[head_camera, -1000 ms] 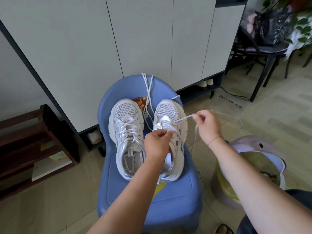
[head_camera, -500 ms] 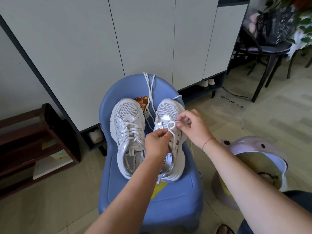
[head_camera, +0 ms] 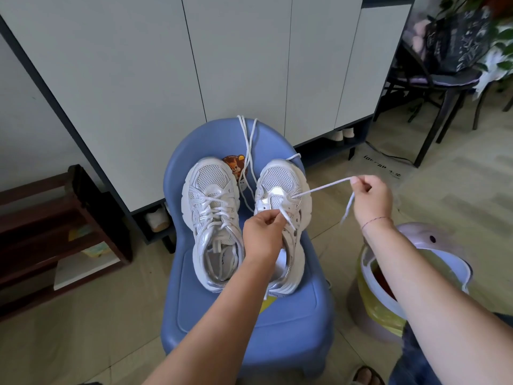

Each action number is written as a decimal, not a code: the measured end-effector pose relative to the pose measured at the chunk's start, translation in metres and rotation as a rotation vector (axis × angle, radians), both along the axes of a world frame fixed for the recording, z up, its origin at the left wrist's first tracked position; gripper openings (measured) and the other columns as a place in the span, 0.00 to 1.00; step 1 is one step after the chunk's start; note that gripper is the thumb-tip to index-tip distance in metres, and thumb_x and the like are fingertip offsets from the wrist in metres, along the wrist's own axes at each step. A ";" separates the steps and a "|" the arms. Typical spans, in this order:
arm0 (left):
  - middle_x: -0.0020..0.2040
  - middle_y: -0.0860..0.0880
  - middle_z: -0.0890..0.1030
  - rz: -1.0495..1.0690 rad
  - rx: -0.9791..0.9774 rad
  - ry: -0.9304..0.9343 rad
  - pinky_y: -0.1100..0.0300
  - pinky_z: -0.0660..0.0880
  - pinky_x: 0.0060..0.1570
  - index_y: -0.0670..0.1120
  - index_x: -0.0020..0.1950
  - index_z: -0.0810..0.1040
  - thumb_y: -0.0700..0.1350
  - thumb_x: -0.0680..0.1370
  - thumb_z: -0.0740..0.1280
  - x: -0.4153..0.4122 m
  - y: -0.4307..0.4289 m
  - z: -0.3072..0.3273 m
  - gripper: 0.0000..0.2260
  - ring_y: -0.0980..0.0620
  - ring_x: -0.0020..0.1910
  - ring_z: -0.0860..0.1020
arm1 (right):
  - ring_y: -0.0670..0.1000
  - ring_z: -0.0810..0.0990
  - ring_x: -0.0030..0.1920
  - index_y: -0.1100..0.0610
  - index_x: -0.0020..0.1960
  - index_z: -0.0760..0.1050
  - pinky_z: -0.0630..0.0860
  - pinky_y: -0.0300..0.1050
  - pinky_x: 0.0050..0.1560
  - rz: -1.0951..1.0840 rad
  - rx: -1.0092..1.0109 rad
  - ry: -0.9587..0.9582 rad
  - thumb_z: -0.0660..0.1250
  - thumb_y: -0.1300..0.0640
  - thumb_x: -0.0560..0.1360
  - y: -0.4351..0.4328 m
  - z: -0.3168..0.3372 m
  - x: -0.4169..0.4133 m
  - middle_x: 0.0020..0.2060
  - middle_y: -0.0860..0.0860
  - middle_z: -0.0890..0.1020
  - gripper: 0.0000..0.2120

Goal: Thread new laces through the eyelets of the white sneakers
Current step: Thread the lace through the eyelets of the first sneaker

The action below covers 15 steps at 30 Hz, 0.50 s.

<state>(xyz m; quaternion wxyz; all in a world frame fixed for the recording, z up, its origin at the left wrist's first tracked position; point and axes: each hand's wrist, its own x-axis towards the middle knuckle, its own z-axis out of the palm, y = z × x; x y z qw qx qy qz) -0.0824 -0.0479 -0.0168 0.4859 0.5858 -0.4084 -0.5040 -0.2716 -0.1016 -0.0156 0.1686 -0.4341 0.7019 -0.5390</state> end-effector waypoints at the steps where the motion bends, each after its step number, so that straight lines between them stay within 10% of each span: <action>1: 0.20 0.55 0.68 0.000 -0.004 -0.008 0.65 0.63 0.23 0.46 0.36 0.79 0.40 0.77 0.67 -0.001 0.000 0.000 0.09 0.57 0.19 0.62 | 0.53 0.73 0.43 0.65 0.53 0.76 0.69 0.43 0.46 0.024 0.005 -0.006 0.62 0.58 0.78 0.001 0.001 0.000 0.42 0.54 0.76 0.11; 8: 0.20 0.53 0.67 0.008 -0.026 -0.033 0.67 0.62 0.21 0.38 0.43 0.81 0.41 0.78 0.66 0.000 0.001 -0.001 0.08 0.56 0.19 0.62 | 0.46 0.75 0.43 0.56 0.50 0.74 0.70 0.35 0.41 0.528 0.111 0.026 0.67 0.54 0.75 0.018 0.002 0.053 0.43 0.50 0.77 0.07; 15: 0.22 0.51 0.68 -0.014 -0.030 -0.053 0.66 0.63 0.22 0.37 0.44 0.81 0.39 0.79 0.64 0.002 0.001 -0.001 0.08 0.53 0.22 0.63 | 0.42 0.73 0.34 0.54 0.44 0.74 0.70 0.36 0.37 0.437 0.072 0.072 0.72 0.52 0.71 0.016 -0.007 0.070 0.33 0.46 0.76 0.08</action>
